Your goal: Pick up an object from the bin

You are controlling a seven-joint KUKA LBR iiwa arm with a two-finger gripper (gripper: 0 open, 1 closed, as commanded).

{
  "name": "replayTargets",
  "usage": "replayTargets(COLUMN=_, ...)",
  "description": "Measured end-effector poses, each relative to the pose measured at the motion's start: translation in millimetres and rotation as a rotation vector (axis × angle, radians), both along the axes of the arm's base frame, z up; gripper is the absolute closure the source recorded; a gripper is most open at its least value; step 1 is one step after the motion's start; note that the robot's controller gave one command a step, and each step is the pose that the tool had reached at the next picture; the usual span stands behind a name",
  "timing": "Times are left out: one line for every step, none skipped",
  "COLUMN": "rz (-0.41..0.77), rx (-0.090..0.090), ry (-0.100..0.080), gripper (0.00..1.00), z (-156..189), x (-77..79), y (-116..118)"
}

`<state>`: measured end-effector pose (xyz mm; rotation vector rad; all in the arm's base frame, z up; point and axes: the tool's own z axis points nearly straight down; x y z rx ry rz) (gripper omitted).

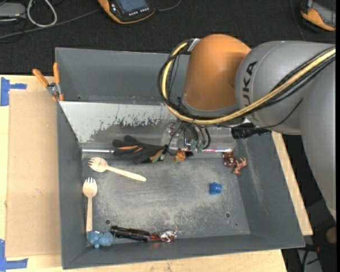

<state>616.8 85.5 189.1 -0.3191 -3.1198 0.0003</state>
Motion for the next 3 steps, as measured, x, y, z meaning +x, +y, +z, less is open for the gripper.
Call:
replayTargets(rz=0.011, rx=0.000, ry=-0.001, gripper=1.00, z=-77.4, x=-11.3, y=31.9)
replayTargets(rz=0.019, rx=-0.002, ry=0.009, gripper=1.00, z=-46.2, x=-14.0, y=28.8)
replayTargets(rz=0.072, rx=0.000, ry=0.011, gripper=1.00, z=39.8, x=-30.0, y=58.6)
